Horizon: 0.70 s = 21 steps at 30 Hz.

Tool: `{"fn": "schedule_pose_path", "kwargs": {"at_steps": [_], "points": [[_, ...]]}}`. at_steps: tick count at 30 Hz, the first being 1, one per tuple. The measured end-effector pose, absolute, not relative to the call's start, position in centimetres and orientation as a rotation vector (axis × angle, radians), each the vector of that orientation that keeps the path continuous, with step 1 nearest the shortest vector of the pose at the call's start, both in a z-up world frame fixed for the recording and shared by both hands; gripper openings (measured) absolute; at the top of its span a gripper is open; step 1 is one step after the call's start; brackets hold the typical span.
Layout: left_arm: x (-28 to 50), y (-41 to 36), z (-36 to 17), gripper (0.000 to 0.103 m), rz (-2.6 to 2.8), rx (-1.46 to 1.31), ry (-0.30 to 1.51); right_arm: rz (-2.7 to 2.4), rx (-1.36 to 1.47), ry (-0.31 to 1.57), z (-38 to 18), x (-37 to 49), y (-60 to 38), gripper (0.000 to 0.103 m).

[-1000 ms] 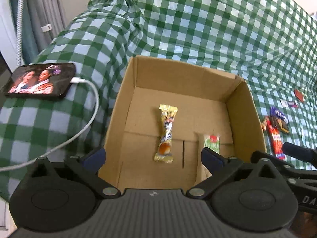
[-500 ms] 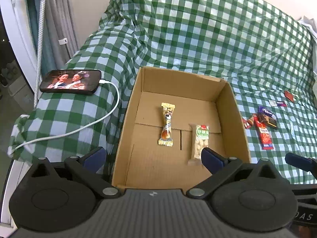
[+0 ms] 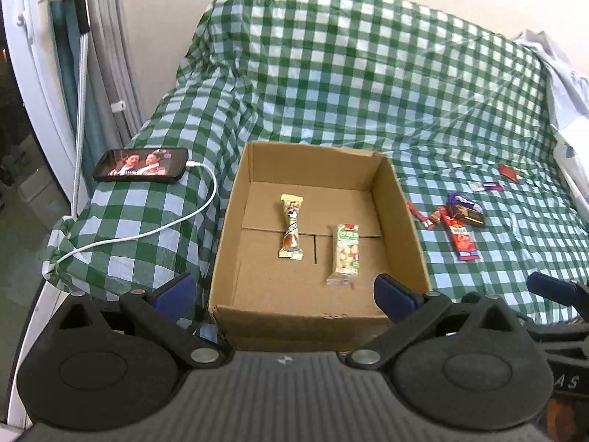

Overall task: Organize snacks
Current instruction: 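Lift both tools back up from the box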

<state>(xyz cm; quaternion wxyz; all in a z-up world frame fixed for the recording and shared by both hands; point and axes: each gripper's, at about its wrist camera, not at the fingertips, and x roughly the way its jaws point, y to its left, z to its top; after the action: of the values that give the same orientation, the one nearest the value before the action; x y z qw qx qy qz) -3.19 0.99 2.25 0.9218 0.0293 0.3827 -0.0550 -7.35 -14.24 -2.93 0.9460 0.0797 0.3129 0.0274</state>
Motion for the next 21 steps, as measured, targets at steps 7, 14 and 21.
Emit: {"fn": "schedule_pose_path", "kwargs": {"at_steps": [7, 14, 21], "points": [[-5.5, 0.6, 3.0, 0.103, -0.128, 0.063, 0.758, 0.042, 0.17, 0.596, -2.1, -9.6, -14.4, 0.1], [-6.2, 0.5, 3.8, 0.103, -0.134, 0.068, 0.731, 0.037, 0.173, 0.57, -1.6, -10.7, -14.6, 0.102], [-6.3, 0.4, 3.7, 0.103, -0.135, 0.071, 0.734, 0.029, 0.186, 0.567, -1.7, -11.0, -15.0, 0.102]]}}
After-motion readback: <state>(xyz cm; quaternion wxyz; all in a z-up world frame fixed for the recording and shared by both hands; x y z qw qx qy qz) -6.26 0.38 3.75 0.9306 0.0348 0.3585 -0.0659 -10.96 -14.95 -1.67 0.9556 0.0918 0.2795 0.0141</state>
